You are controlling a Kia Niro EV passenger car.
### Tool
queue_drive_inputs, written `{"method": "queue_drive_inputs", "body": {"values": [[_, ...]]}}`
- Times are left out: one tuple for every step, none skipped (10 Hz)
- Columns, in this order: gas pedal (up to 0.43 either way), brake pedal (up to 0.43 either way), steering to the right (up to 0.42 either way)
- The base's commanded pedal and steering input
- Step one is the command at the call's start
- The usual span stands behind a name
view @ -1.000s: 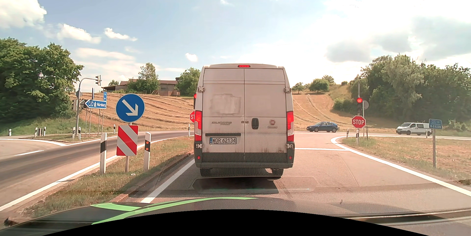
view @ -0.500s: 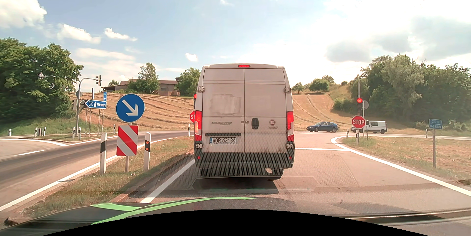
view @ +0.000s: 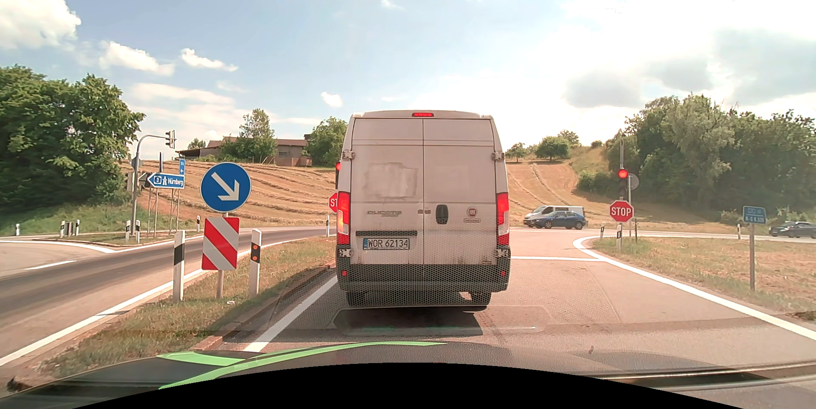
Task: Follow the waypoints while adhering to traffic rules and regulations
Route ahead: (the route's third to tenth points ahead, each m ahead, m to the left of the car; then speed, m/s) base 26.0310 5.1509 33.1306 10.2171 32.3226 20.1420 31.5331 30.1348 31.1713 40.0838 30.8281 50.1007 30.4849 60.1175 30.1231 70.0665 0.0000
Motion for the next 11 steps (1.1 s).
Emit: {"method": "queue_drive_inputs", "body": {"values": [[0.000,0.329,-0.002],[0.000,0.329,-0.002],[0.000,0.329,-0.001],[0.000,0.329,-0.002],[0.000,0.329,-0.001],[0.000,0.329,-0.002],[0.000,0.329,-0.002],[0.000,0.329,-0.002],[0.000,0.329,-0.002],[0.000,0.329,-0.002],[0.000,0.329,-0.002]]}}
